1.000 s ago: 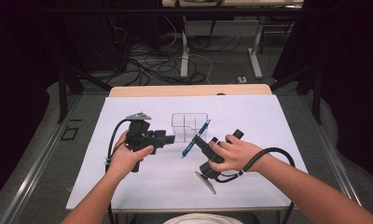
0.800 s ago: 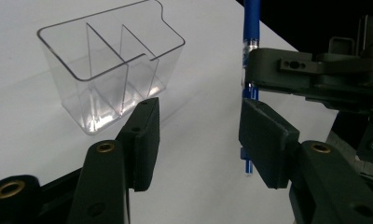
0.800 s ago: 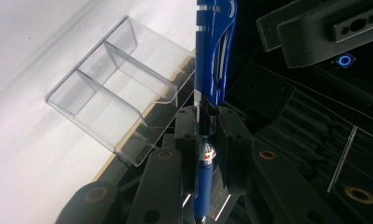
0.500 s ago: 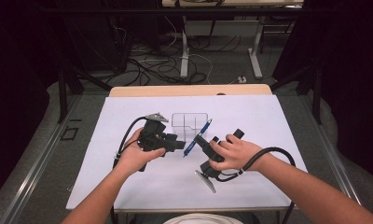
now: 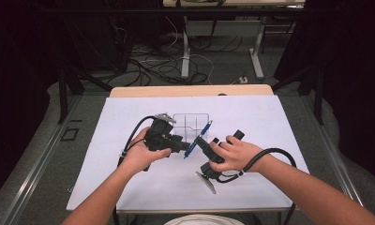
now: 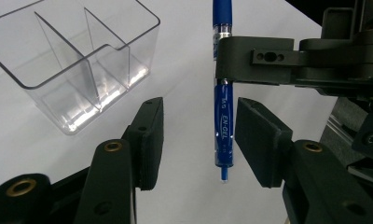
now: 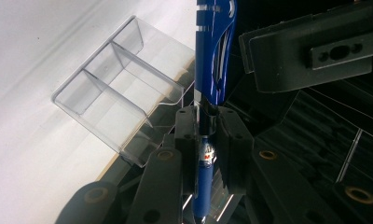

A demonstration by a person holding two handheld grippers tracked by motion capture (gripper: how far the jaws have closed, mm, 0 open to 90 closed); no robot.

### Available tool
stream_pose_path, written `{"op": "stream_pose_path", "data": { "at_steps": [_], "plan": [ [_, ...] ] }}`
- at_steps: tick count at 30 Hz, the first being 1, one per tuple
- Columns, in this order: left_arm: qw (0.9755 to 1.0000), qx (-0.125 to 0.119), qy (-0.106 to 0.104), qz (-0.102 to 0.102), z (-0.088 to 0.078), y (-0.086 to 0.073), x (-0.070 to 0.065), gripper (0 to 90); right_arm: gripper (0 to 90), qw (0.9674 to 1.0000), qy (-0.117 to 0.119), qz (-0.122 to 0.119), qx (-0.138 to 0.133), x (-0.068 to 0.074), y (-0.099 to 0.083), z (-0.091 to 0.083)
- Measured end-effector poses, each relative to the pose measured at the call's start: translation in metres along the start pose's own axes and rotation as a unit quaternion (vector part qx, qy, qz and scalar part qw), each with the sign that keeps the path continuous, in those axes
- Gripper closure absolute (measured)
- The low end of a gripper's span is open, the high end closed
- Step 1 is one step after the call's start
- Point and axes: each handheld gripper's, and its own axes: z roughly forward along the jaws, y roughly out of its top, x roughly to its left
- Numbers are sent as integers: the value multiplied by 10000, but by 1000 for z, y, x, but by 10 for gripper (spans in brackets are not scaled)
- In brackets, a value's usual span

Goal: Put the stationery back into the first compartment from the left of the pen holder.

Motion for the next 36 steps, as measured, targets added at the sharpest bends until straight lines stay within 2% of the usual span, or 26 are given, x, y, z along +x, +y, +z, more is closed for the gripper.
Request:
{"op": "stream_pose_path", "data": {
  "at_steps": [1,10,15,16,19,21,25,26,27,30,31,34,36],
  "plan": [
    [10000,23,22,48,0,1,0,526,794,10000,-9,-1,-6,0,0,0],
    [9997,223,69,19,7,5,-1,566,794,10000,-23,-8,-43,0,1,2],
    [9993,376,27,41,14,6,-2,587,794,9999,-42,-79,-89,-1,3,3],
    [9991,431,2,-6,15,6,-3,594,793,9999,-30,-98,-88,-1,3,4],
    [9985,553,-3,52,20,7,-4,613,793,9999,-38,-108,-89,-1,5,4],
    [9984,562,-13,21,24,7,-5,639,793,9999,-62,-96,-120,-1,6,4],
    [9976,675,-26,139,27,10,-8,748,793,9999,-48,-119,-82,-2,6,3],
    [9976,680,7,117,27,10,-10,777,793,9999,-51,-123,-81,-3,6,4],
    [9974,692,87,156,27,11,-10,784,795,9999,-58,-115,-91,-3,5,4],
    [9975,679,114,132,26,13,-11,787,788,9999,-53,-70,-74,-3,4,4],
    [9976,654,153,146,26,13,-11,788,775,9999,-70,-62,-73,-4,4,5],
    [9977,616,259,119,25,15,-7,790,656,9997,-165,59,-147,-7,2,5],
    [9982,492,328,70,24,15,-4,790,632,9998,-149,53,-81,-9,1,4]
  ]
}}
